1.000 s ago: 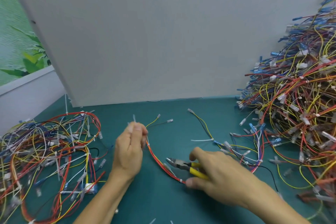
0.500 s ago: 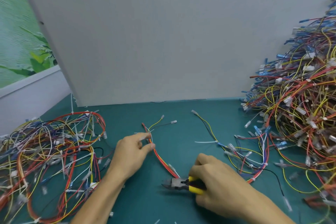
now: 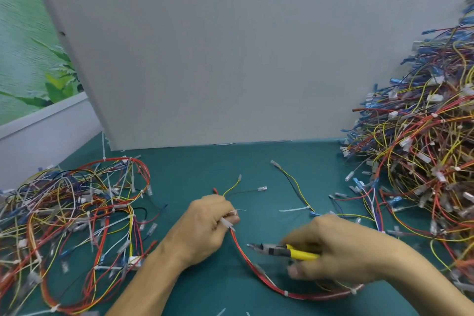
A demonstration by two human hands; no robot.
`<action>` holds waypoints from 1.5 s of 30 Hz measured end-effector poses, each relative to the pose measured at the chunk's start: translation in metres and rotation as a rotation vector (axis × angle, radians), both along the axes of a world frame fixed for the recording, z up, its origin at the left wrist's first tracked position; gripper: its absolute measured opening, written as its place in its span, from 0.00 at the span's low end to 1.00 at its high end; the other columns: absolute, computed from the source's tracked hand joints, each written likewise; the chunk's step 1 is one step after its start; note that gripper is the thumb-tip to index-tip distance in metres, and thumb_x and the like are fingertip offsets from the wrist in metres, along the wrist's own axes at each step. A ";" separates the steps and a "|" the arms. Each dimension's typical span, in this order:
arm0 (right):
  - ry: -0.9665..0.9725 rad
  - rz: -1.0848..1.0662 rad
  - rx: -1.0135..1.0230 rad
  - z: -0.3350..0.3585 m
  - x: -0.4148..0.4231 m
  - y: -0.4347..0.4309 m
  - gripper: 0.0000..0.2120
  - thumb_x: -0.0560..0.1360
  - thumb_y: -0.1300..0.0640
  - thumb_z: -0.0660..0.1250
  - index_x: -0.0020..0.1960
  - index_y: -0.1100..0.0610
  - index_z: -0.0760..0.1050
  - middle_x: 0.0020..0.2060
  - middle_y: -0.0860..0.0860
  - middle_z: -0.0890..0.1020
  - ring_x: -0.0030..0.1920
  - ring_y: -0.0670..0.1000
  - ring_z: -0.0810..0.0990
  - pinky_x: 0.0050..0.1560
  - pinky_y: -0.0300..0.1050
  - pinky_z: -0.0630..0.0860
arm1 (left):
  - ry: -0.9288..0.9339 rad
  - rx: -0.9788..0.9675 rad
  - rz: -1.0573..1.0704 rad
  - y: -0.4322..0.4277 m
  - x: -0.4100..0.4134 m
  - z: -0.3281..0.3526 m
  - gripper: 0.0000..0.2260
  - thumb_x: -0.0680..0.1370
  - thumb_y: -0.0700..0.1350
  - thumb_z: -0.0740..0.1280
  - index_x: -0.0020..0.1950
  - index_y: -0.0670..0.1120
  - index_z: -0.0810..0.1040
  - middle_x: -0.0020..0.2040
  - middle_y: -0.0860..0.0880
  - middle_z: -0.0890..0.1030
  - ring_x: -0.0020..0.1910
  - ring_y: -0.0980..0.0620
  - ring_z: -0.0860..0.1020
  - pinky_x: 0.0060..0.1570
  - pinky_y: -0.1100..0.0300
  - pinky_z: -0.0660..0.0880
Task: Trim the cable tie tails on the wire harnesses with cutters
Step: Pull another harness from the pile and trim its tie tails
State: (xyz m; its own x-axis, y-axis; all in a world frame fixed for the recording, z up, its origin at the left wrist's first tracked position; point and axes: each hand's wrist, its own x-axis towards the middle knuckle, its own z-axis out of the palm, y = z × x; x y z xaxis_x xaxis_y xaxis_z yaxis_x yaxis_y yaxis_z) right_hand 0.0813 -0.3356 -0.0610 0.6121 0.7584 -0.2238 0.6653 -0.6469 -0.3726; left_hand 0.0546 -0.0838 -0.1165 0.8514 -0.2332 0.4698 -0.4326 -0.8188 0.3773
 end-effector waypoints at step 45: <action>-0.248 -0.297 0.022 -0.025 -0.015 0.043 0.17 0.66 0.42 0.63 0.35 0.57 0.69 0.28 0.51 0.68 0.35 0.58 0.68 0.31 0.43 0.64 | 0.394 -0.360 0.060 0.007 0.003 -0.004 0.08 0.76 0.43 0.69 0.37 0.46 0.79 0.27 0.55 0.76 0.27 0.60 0.66 0.31 0.70 0.63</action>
